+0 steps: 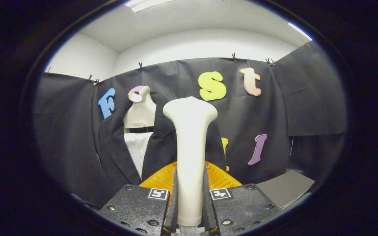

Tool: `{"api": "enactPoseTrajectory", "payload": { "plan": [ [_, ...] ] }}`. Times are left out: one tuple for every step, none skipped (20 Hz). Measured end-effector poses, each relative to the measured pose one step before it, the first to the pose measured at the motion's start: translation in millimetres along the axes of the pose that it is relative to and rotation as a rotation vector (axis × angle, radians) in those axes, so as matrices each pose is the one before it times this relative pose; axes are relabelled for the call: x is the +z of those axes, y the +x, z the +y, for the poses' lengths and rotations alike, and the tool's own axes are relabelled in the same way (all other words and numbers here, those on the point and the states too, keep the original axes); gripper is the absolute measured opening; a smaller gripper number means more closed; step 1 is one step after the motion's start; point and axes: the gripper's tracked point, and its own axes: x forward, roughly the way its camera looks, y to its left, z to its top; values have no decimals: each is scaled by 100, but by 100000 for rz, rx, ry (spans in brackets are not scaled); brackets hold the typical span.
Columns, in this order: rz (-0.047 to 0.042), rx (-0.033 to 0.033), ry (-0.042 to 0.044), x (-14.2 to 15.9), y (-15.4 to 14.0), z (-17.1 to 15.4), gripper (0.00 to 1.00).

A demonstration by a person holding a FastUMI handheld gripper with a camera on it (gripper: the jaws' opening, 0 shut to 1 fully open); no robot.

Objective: Iron the clothes twice with a garment steamer, once on the left side and once on the right side.

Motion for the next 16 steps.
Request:
{"api": "enactPoseTrajectory", "payload": {
  "plan": [
    [882, -292, -95, -438, 265, 185, 33],
    [912, -781, 43, -644, 255, -142, 33],
    [671, -798, -207, -522, 77, -131, 33],
    [606, -630, -289, -548, 175, -180, 33],
    [656, -628, -69, -493, -23, -177, 33],
    [548, -502, -121, -504, -11, -284, 33],
    [245, -476, -13, -299, -120, -122, 33],
    [132, -514, -283, -325, 19, -239, 33],
    [242, -492, -311, -321, -39, -132, 33],
    [502, -542, -209, -364, -10, -272, 33],
    [510, -444, -194, -336, -86, -87, 33],
    [285, -186, -13, -218, -23, -143, 33],
    [350, -48, -170, -173, -91, 31, 33],
    [339, -137, -137, -440, -56, -131, 33],
    [230, -56, -345, -297, -96, 7, 33],
    [353, -32, -432, -394, -33, -55, 33]
  ]
}}
